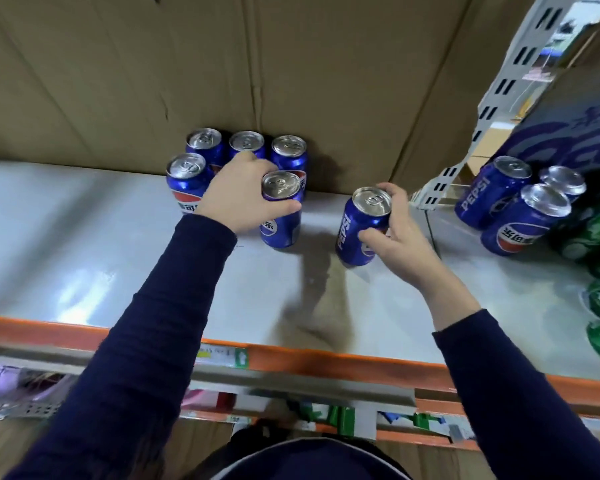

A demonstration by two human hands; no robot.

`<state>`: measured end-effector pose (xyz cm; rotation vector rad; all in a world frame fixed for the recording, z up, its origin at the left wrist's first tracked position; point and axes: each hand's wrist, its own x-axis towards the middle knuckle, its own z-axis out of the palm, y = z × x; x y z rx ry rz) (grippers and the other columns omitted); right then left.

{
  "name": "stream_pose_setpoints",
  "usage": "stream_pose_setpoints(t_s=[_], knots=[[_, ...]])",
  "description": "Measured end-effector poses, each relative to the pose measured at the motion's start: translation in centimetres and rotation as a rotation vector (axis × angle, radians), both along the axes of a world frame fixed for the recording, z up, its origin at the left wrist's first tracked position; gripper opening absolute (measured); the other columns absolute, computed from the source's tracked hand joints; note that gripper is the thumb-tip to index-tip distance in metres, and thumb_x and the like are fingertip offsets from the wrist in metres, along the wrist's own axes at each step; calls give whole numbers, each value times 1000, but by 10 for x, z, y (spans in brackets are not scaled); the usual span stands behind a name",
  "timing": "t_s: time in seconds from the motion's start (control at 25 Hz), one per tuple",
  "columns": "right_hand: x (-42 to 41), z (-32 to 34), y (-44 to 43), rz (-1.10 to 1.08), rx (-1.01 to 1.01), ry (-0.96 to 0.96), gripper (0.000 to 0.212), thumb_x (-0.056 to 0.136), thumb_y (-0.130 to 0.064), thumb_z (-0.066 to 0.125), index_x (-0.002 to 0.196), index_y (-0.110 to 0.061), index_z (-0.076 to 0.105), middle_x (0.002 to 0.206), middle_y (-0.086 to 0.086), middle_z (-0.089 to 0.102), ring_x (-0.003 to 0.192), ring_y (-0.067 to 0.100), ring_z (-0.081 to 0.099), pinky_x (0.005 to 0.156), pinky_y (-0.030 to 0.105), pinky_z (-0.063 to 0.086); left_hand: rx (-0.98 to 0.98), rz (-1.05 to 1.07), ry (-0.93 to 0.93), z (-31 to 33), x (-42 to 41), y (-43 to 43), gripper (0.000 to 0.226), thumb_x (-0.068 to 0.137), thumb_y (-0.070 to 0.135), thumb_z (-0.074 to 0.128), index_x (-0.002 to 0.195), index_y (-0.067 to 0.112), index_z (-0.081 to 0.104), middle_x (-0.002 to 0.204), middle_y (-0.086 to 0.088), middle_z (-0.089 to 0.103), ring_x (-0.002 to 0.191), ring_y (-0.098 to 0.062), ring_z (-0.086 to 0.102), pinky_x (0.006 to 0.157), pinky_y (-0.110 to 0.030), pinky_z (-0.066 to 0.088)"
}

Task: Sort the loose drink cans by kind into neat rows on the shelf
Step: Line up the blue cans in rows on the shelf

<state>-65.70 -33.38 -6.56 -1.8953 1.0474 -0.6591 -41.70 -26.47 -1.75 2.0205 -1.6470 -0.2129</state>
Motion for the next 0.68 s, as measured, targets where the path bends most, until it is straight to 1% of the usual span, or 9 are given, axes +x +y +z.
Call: stream_pose_setpoints(t_s=[0.04,0.08,0.16,0.24,0.28,0.4,0.48,0.56,0.68], knots=[[-1,0,0,-17,10,10,64,71,-31,57,124,-46,25,127,-2,53,108,14,57,92,33,46,8,-24,-21,4,2,-2,53,67,52,77,102,13,68,99,-9,57,97,-26,55,84,-39,46],[-1,1,2,-36,6,12,62,71,-31,59,123,-43,27,122,-5,57,106,13,58,89,32,47,5,-24,-54,7,5,-3,50,66,54,77,93,12,70,91,-9,58,90,-27,56,76,-39,46],[6,3,6,-73,-59,9,60,74,-29,70,121,-34,32,109,-14,59,98,-2,57,83,18,46,-26,43,-130,10,19,-3,55,62,63,75,77,11,66,78,-6,57,78,-26,55,60,-36,40],[17,2,12,-108,-136,7,60,75,-28,78,116,-27,35,100,-20,55,89,-16,54,71,2,40,-96,145,-215,10,33,0,62,58,73,69,73,14,61,78,-3,56,76,-25,54,60,-32,37],[23,1,14,-132,-159,9,61,74,-29,80,114,-25,35,97,-21,54,85,-19,53,67,1,38,-132,170,-263,8,38,1,65,57,76,66,75,14,59,81,-3,57,81,-26,54,65,-33,38],[39,-2,20,-202,-197,18,68,72,-35,82,115,-23,31,96,-22,51,80,-14,56,63,6,41,-156,182,-338,-1,47,2,72,60,79,62,85,11,61,97,-8,60,101,-31,52,85,-41,37],[46,-2,22,-212,-206,56,72,71,-42,80,120,-25,30,103,-20,51,81,-4,59,67,16,42,-121,177,-360,-4,55,2,75,61,80,61,93,11,63,109,-7,60,109,-31,48,90,-43,34],[47,-3,23,-201,-217,92,74,72,-47,77,126,-27,31,114,-9,55,83,1,60,70,21,42,-82,120,-370,-3,65,5,70,63,76,61,99,17,66,113,-4,59,110,-30,44,88,-43,29],[49,-5,25,-196,-217,120,70,78,-52,70,132,-28,34,126,-3,53,89,1,58,74,18,40,-60,54,-301,3,77,7,54,62,67,57,94,24,68,97,3,58,95,-23,36,80,-40,20]])
